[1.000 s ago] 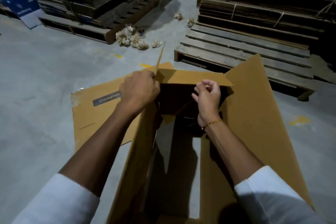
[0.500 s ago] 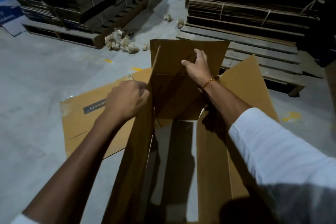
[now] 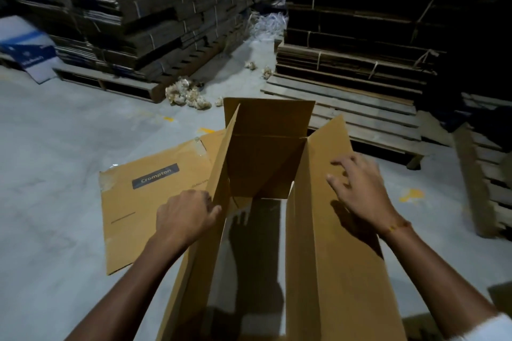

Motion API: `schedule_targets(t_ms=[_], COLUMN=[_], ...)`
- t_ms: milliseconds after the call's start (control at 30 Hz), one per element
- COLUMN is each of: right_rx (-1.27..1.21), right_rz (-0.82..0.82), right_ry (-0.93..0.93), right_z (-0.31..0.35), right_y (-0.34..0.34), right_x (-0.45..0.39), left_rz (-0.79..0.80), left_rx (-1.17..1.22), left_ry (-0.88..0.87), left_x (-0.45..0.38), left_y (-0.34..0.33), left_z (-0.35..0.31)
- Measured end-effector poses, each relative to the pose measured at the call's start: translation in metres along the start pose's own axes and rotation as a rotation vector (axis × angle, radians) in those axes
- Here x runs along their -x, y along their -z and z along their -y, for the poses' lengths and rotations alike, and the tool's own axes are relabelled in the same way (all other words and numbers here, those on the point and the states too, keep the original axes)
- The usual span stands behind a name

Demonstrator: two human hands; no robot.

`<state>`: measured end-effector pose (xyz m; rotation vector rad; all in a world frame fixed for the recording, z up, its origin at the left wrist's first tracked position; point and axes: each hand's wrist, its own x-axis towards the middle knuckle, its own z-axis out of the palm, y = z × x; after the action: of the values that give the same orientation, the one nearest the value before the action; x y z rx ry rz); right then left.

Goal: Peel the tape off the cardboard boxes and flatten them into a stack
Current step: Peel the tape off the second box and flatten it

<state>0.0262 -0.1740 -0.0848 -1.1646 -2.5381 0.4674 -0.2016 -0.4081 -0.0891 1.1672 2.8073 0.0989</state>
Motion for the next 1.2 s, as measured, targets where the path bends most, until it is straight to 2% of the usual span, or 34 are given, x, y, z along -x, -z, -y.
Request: schedule_targets(t_ms=[67,133,200,267,300,367,467,633,733,900,1033,1133,1200], right_rx=[0.027,-0.058,-0.327,-0.683,-0.785,-0.769,-0.702,-1.089,-1.298,-1.335,-1.41,-1.514,-1.498], right_rz=[0.008,0.059,0.132,0.289,0.363,0.419,0.239,-0.04,-0.149,-0.115,-0.086,-0.001,0.084], right_ry=[-0.11,-0.217,-0.394,-0.605,-0.651,-0.638,-0.61,-0.699,-0.716,-0.795,-0.914,-0.909,-0.879], right_z=[-0.011,-0.017,-0.014,-0.002,-0.001,-0.001,0.004,0.024,0.041,0.039,0.019,0.012,0.018], right_y=[0.013,0.025,0.03,0.027,0.018,0.002,-0.009,-0.022,-0.022,-0.033,-0.055,-0.068,-0.061], right_x=[0.045,0.089,0.129,0.159,0.167,0.174,0.166,0.131,0.106,0.083,0.086,0.093,0.096], left_rz=[0.059,0.083,0.053,0.008,0.003,0.032,0.089,0.197,0.179,0.167,0.21,0.244,0.259], left_rx=[-0.005,0.008,0.033,0.081,0.104,0.114,0.077,0.096,0.099,-0.03,-0.168,-0.177,-0.183], left_ry=[0.028,0.044,0.044,0.038,0.032,0.0,-0.1,-0.375,-0.552,-0.673,-0.732,-0.715,-0.72], left_x=[0.035,0.064,0.08,0.084,0.084,0.083,0.084,0.099,0.113,0.123,0.129,0.135,0.137], left_y=[-0.003,-0.004,-0.004,-0.003,-0.004,-0.005,-0.003,0.02,0.035,0.026,0.002,-0.004,-0.006], left_z=[0.008,0.017,0.025,0.031,0.035,0.041,0.055,0.064,0.038,-0.008,-0.017,-0.011,-0.008])
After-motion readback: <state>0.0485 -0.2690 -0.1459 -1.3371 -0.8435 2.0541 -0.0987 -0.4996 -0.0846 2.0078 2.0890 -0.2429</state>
